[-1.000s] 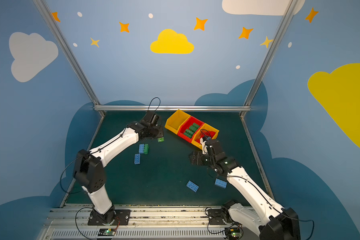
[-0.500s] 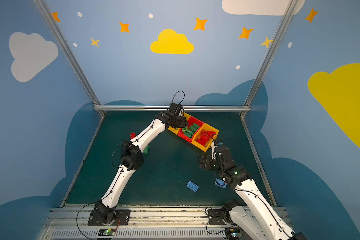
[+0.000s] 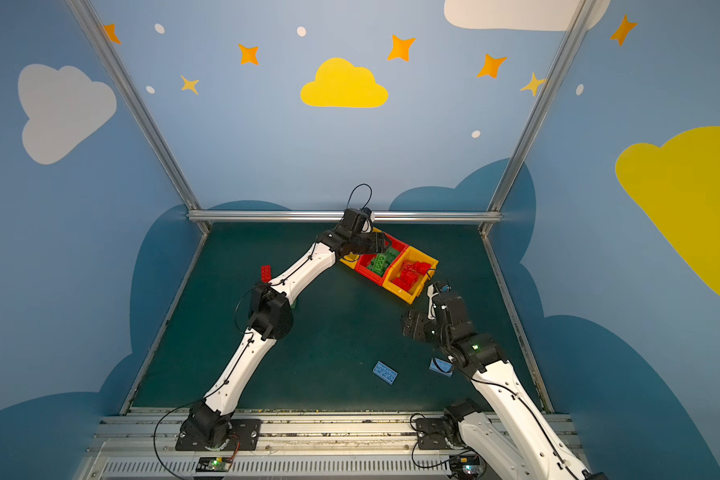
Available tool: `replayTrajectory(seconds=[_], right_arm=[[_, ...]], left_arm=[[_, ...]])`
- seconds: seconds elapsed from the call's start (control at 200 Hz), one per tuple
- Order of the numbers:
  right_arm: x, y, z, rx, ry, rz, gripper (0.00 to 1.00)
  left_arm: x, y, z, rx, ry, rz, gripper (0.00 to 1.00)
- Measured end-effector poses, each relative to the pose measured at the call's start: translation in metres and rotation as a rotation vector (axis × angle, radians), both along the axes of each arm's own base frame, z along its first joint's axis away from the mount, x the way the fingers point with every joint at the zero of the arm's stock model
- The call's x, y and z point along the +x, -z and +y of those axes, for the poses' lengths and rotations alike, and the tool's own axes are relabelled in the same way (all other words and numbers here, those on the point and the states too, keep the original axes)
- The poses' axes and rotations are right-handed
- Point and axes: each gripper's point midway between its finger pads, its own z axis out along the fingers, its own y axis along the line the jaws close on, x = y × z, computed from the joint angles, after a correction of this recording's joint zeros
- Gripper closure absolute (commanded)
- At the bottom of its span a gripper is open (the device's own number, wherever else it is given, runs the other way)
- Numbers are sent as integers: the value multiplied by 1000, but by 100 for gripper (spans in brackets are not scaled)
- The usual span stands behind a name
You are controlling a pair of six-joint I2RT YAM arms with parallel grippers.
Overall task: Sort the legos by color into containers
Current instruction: 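Open the left gripper to drop the green brick, then return toward the bricks, then grasp the small green brick beside the blue brick with the left gripper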
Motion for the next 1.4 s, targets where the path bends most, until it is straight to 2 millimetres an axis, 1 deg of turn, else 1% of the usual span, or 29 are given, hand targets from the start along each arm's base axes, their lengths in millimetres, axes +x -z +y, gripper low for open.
replayTrajectory(seconds=[0.095, 0.225, 0.285, 0.35, 0.405, 0.491, 0.591, 0.666, 0.716, 0.771, 0.811, 0.901, 0.991, 1.066, 1.146, 1.261, 1.401], right_arm=[[-1, -1, 0, 8, 2, 1, 11], [-4, -4, 0, 22, 3, -4, 11], [-6, -7, 1, 32, -1, -12, 11], [-8, -10, 3, 48, -16, -20, 11], [-9, -12, 7, 65, -31, -22, 11], [-11, -13, 14, 97, -63, -19, 11], [-14, -12, 23, 127, -102, -6, 11], [-16, -9, 30, 139, -128, 5, 11], [-17, -7, 37, 145, -150, 14, 11], [-18, -6, 43, 148, -169, 22, 11], [-19, -4, 49, 149, -185, 31, 11], [-21, 2, 60, 139, -218, 47, 11], [-23, 8, 72, 126, -249, 67, 11], [-25, 15, 80, 111, -268, 84, 11], [-27, 20, 85, 93, -279, 97, 11], [-27, 22, 88, 78, -280, 98, 11], [-25, 21, 87, 67, -263, 89, 11]], left_arm=[[3, 5, -2, -4, -1, -5, 20], [1, 8, -1, 5, -2, 8, 21], [-3, 10, 3, 23, -7, 16, 21], [-12, 14, 13, 61, -19, 43, 21], [-25, 17, 27, 106, -37, 68, 20], [-52, 16, 57, 178, -72, 81, 19], [-89, 6, 103, 258, -144, 75, 19], [-111, -2, 136, 306, -206, 59, 19], [-123, -3, 157, 333, -244, 53, 19], [-135, 4, 181, 370, -286, 62, 20], [-143, 13, 198, 397, -315, 77, 21], [-160, 45, 235, 468, -379, 137, 25], [-172, 73, 265, 523, -432, 203, 26], [-177, 86, 282, 546, -464, 237, 27], [-174, 87, 293, 548, -493, 241, 29], [-166, 84, 297, 536, -510, 222, 31], [-159, 84, 298, 531, -514, 216, 34]])
